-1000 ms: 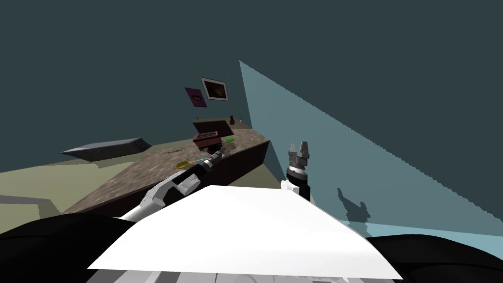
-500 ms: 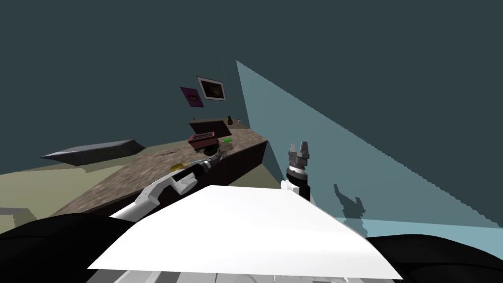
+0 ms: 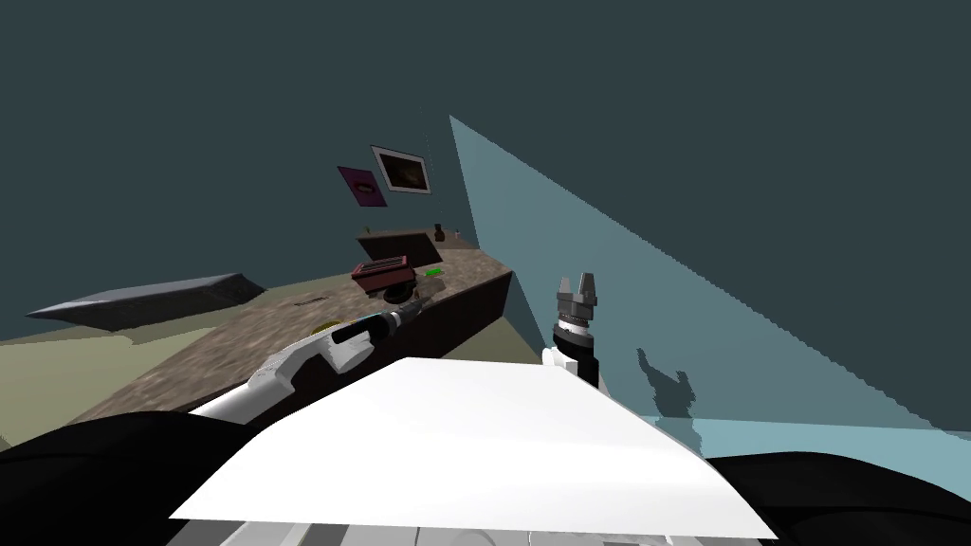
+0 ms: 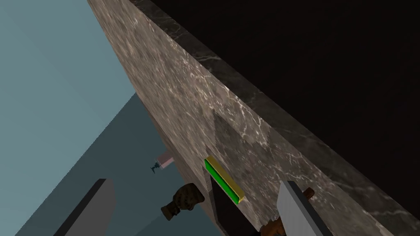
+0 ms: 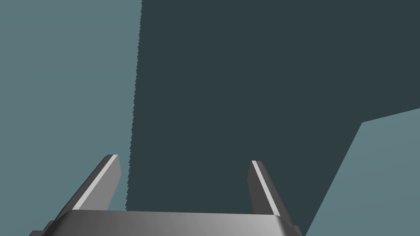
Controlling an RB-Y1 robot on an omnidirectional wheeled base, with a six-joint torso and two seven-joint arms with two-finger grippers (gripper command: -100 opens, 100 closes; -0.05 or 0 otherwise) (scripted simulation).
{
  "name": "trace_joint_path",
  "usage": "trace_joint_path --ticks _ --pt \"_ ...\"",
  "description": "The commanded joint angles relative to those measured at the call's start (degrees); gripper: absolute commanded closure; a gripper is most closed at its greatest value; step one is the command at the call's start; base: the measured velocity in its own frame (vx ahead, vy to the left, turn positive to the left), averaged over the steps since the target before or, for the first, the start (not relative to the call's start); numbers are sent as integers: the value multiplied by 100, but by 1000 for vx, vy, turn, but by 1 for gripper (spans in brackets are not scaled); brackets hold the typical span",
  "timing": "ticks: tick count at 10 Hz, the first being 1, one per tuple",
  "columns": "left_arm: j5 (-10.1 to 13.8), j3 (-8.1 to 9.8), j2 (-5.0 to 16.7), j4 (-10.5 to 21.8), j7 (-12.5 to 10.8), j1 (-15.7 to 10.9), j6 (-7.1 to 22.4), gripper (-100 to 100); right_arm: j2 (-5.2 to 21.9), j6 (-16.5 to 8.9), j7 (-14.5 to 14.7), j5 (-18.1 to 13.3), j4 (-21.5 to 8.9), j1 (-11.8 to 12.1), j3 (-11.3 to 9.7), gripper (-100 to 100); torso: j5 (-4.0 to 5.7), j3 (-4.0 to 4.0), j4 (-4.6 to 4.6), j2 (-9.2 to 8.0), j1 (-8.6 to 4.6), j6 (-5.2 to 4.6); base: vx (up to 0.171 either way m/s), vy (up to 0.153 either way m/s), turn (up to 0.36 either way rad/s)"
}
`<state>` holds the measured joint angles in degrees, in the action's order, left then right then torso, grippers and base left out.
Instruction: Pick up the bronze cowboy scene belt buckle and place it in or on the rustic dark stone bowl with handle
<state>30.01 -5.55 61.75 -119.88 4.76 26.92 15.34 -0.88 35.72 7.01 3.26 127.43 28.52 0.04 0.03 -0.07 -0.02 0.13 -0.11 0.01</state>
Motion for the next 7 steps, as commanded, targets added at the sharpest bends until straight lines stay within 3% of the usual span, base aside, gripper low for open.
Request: trace_joint_path --ticks 1,2,3,4,7 --pt "75 -34 105 102 27 -47 252 -100 0 0 0 0 0 0 0 0 0 0 0 0 0 0 37 -31 -35" --pt "209 -27 309 203 69 -43 434 -100 0 0 0 0 0 0 0 0 -1 -1 0 1 4 1 51 -33 -66" --pt "209 -27 309 203 69 -43 549 -100 0 0 0 0 0 0 0 0 -1 -3 -1 5 4 0 47 -30 -35" --pt "340 -17 504 305 110 -38 693 -100 0 0 0 0 0 0 0 0 -1 -3 -1 4 4 1 51 -43 -74" --pt "466 -5 691 405 153 -32 1164 -100 0 0 0 0 0 0 0 0 0 -3 -1 6 1 1 48 -33 -41"
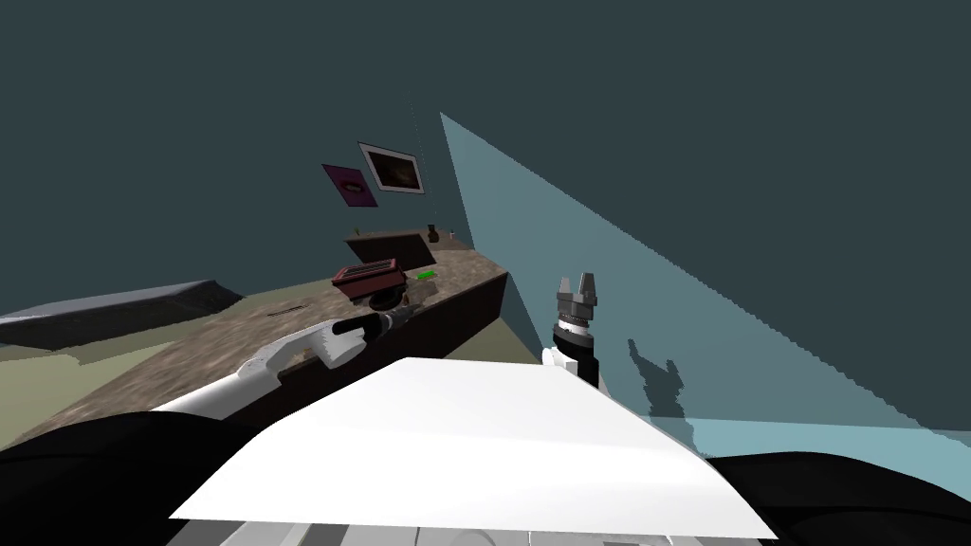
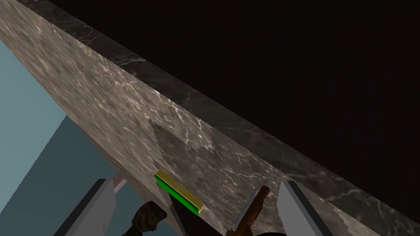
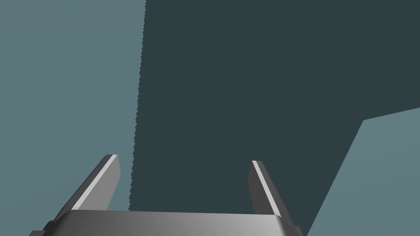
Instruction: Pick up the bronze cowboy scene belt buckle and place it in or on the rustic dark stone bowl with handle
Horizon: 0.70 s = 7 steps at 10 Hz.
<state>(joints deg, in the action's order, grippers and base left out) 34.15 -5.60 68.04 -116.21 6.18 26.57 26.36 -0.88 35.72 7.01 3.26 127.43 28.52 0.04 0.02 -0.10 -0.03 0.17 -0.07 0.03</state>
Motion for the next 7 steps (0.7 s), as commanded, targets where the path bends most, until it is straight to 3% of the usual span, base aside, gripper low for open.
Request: trace_joint_path --ticks 1,4,7 --pt "174 15 240 138 52 9 286 -100 0 0 0 0 0 0 0 0 0 0 0 0 0 0 55 -32 -52" --pt "400 48 577 329 134 18 815 -100 0 0 0 0 0 0 0 0 0 -4 -2 7 0 1 71 -33 -65" --pt "503 66 733 419 172 22 1158 -100 0 0 0 0 0 0 0 0 -1 -2 -1 4 5 0 55 -13 -37"
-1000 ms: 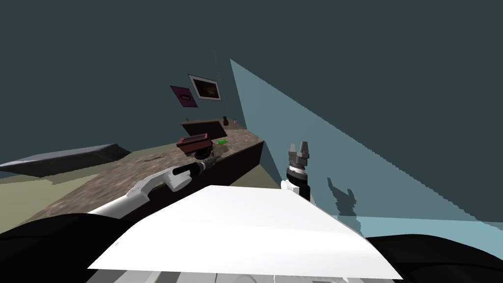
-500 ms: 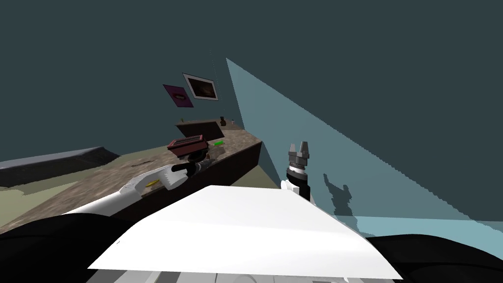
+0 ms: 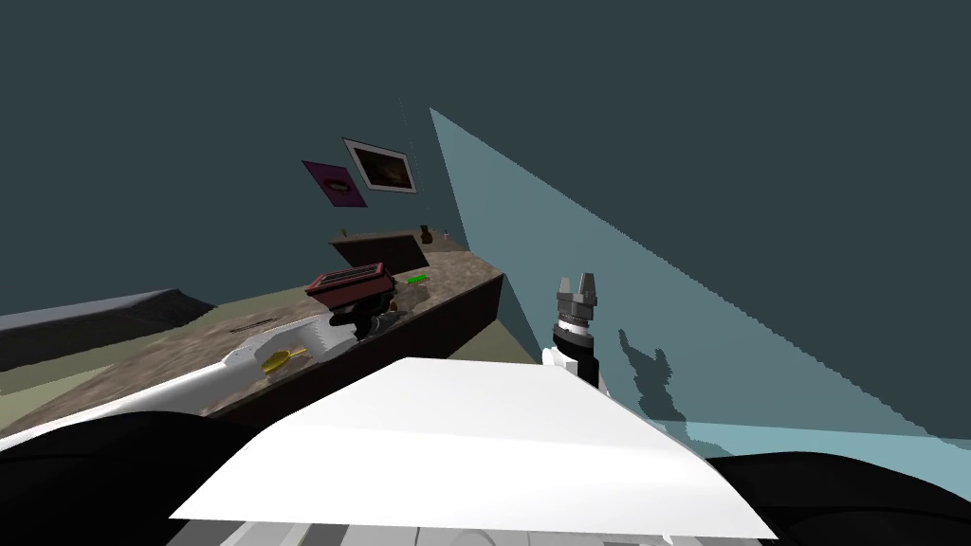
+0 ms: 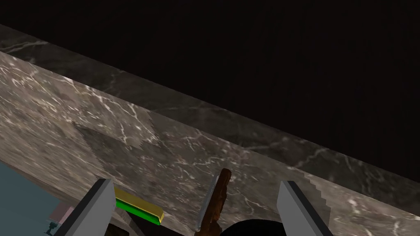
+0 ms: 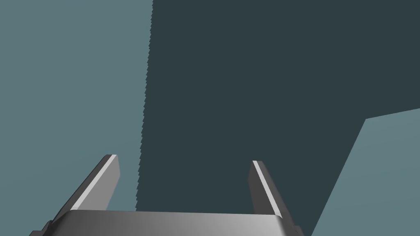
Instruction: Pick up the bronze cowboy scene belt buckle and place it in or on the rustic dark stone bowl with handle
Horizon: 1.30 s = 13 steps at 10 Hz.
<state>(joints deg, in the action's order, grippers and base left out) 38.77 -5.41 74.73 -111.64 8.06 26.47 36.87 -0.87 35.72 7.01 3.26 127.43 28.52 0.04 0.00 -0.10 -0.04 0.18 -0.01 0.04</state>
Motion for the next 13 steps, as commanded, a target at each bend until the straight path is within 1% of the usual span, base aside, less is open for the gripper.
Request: trace_joint_path --ticks 1,2,3,4,6,8,9,10,11,12,13 --pt "136 66 210 45 20 35 286 -100 0 0 0 0 0 0 0 0 0 0 0 0 0 0 52 -17 -48" --pt "136 66 210 45 20 35 343 -100 0 0 0 0 0 0 0 0 1 0 0 0 -2 -1 47 -11 -29" --pt "223 83 344 122 53 38 559 -100 0 0 0 0 0 0 0 0 0 1 1 -2 -1 0 58 -13 -56" --pt "223 83 344 122 53 38 559 -100 0 0 0 0 0 0 0 0 1 1 0 0 -1 0 49 -13 -19" --pt "368 115 569 252 110 41 922 -100 0 0 0 0 0 0 0 0 1 1 1 -1 -2 -1 63 -12 -57" --pt "470 143 730 346 150 39 1179 -100 0 0 0 0 0 0 0 0 0 -6 -2 11 1 -1 89 -2 -48" --pt "503 155 784 379 164 36 1264 -100 0 0 0 0 0 0 0 0 -1 -7 -3 13 3 0 72 8 -37" --pt "465 158 743 341 139 62 1190 -100 0 0 0 0 0 0 0 0 -1 -5 -2 9 6 0 29 6 -8" --pt "471 158 750 349 147 59 1211 0 0 0 0 0 0 0 0 0 -2 2 1 -5 5 1 6 1 1" --pt "565 149 692 635 212 40 1122 -100 0 0 0 0 0 0 0 0 -2 8 3 -15 4 1 -66 -11 -285" --pt "612 144 663 805 245 30 1079 -100 0 0 0 0 0 -3 -1 0 -1 20 7 -36 0 -6 -107 -1 -290"
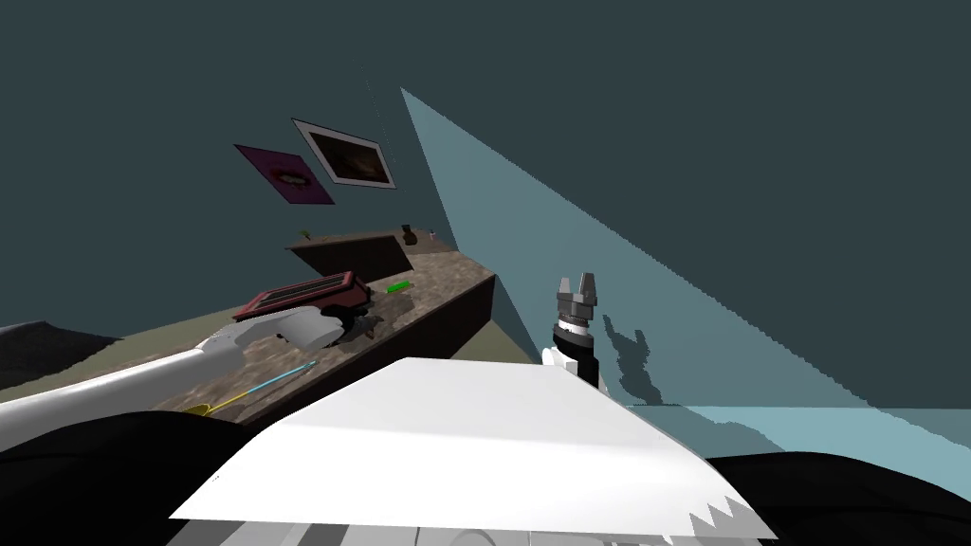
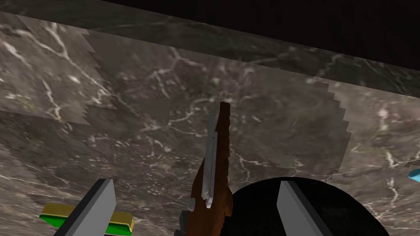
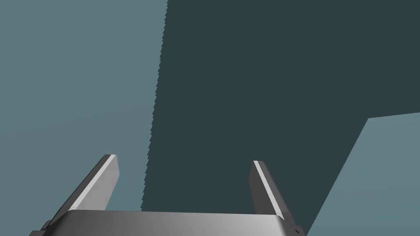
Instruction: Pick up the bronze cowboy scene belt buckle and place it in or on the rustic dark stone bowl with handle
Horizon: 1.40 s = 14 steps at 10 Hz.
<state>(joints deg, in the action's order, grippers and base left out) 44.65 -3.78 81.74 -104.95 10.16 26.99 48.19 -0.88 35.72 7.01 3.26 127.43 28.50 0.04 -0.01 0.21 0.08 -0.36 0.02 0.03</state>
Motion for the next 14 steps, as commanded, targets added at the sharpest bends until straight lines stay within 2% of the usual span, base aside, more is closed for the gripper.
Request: trace_joint_path --ticks 1,7,8,9,13,14 --pt "72 -24 -66 286 67 -31 -97 -100 0 0 0 0 0 0 0 0 0 0 0 0 0 0 -95 -2 -203" --pt "355 -52 -238 1216 265 -89 -357 -100 0 0 0 0 0 1 0 0 0 -1 0 3 -1 1 -81 -17 -206" --pt "369 -72 -212 1168 287 -138 -320 -100 0 0 0 0 0 1 0 0 1 0 1 1 -3 2 -36 -8 -42" --pt "379 -68 -211 1184 296 -136 -333 100 0 0 0 0 0 2 1 0 0 -5 -1 12 1 7 -6 -1 9" --pt "378 -69 -211 1186 293 -134 -327 100 0 0 0 0 0 2 1 0 -3 -16 -5 31 7 2 -1 0 3" --pt "378 -70 -211 1186 293 -134 -326 0 0 0 0 0 0 2 1 0 -3 -17 -5 31 7 2 0 0 0"
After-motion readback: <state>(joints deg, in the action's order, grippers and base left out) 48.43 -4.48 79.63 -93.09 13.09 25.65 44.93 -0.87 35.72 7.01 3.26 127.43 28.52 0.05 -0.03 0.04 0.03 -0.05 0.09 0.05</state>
